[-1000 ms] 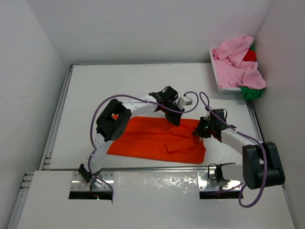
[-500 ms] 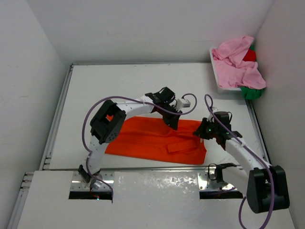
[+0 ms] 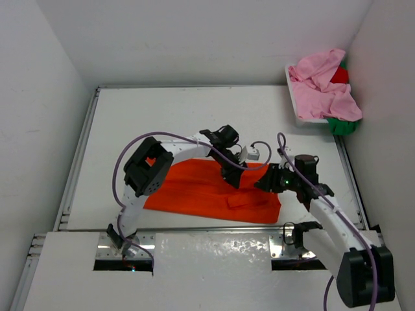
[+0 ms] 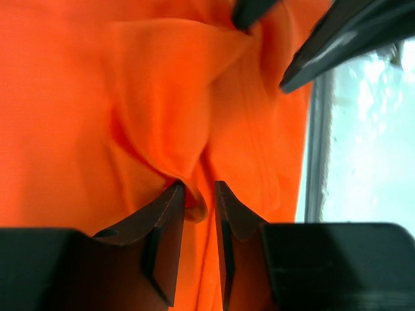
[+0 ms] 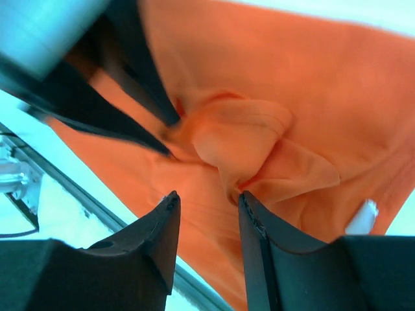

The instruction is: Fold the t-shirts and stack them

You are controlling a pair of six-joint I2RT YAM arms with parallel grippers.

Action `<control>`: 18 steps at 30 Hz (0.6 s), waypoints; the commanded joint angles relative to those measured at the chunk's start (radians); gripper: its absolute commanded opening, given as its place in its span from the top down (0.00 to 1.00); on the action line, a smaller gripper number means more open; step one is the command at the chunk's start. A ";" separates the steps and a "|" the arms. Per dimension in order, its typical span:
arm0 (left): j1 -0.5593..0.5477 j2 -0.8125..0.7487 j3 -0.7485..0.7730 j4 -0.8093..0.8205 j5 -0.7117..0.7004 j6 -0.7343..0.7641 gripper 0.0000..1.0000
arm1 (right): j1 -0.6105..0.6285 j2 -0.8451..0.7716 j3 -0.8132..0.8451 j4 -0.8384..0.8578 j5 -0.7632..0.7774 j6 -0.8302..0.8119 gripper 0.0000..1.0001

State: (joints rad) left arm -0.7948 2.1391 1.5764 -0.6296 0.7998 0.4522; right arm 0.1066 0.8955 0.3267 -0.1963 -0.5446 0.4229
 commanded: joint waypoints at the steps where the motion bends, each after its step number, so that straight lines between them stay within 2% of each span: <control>1: -0.021 -0.035 -0.007 -0.048 0.096 0.126 0.77 | -0.005 -0.066 0.048 0.047 -0.036 -0.015 0.61; 5: -0.023 -0.041 0.013 -0.081 0.105 0.169 0.77 | -0.024 -0.069 0.043 0.058 0.101 0.069 0.68; 10: -0.020 -0.048 -0.015 0.022 -0.017 0.057 0.84 | -0.027 -0.026 0.060 -0.032 0.208 0.047 0.68; 14: -0.017 -0.041 -0.013 0.088 -0.144 -0.027 0.87 | -0.027 0.003 0.043 -0.003 0.207 0.030 0.63; 18: -0.017 -0.024 0.013 0.087 -0.159 -0.038 0.87 | -0.025 0.109 0.026 0.113 0.140 0.034 0.54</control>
State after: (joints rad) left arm -0.8116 2.1391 1.5669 -0.5888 0.6773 0.4446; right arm 0.0814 0.9424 0.3462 -0.1822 -0.3752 0.4667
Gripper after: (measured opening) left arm 0.129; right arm 0.446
